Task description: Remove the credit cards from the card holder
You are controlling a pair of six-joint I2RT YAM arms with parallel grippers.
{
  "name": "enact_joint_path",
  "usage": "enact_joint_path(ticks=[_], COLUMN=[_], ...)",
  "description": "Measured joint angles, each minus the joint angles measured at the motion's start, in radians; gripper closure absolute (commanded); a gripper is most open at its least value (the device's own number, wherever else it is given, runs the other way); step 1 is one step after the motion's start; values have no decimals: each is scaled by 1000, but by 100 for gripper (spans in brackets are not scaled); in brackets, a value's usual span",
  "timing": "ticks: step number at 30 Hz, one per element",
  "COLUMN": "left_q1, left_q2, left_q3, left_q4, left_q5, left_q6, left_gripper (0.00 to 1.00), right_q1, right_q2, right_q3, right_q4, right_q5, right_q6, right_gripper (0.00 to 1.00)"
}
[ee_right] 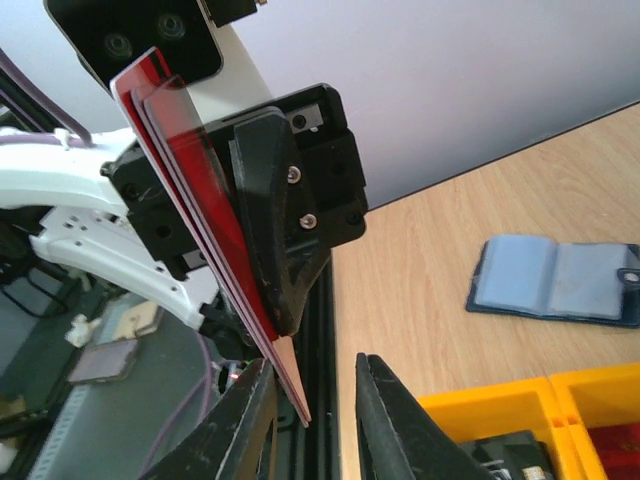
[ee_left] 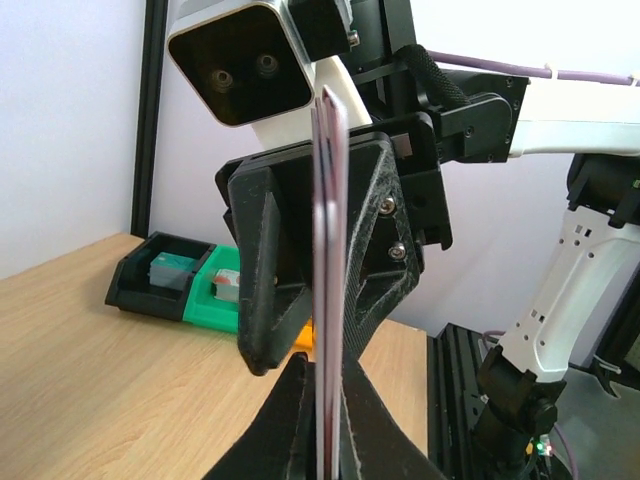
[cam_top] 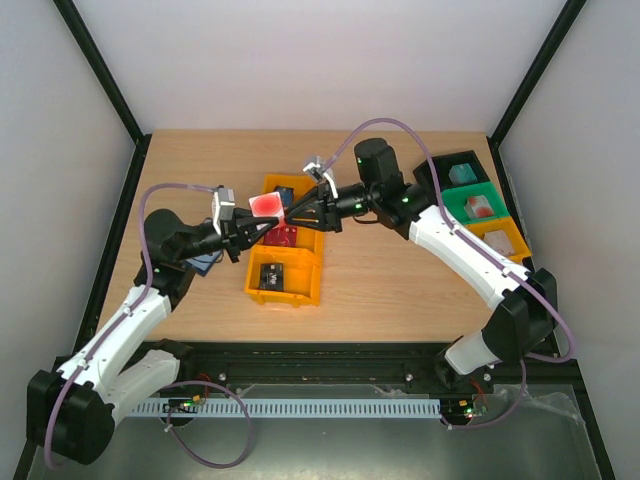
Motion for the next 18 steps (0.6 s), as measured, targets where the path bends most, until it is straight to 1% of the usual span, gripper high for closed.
enact_joint_path(ticks=[3, 6, 7, 9, 11, 12, 13, 16, 18], left_q1=[0, -13, -14, -14, -14, -14, -15, -29, -47], left_q2=[-7, -6, -6, -7, -7, -7, -8, -7, -3], left_q3=[0, 0, -1, -1, -1, -1, 0, 8, 12], left_q4=[0, -23, -30, -35, -39, -43, -49, -122, -198], left_q5=[-7, 3, 8, 11, 12, 11, 5, -22, -43], left_q6=[5, 3, 4, 3, 3, 6, 14, 55, 96], left_gripper=[98, 98, 98, 98, 98, 98, 98, 98, 98], right_q1=[4, 20, 22, 21, 21, 21, 21, 24, 26], right_q2=[3, 7, 7, 7, 7, 7, 7, 7, 5], right_q3=[0, 0, 0, 0, 0, 0, 0, 1, 0], right_q4=[30, 52, 54, 53, 52, 52, 51, 77, 109], right_q5=[-36, -61, -61, -68, -68, -66, -64, -33, -11], right_q6=[35, 42, 42, 35, 27, 25, 28, 40, 53], right_gripper=[88, 96, 97, 97, 92, 87, 81, 69, 68])
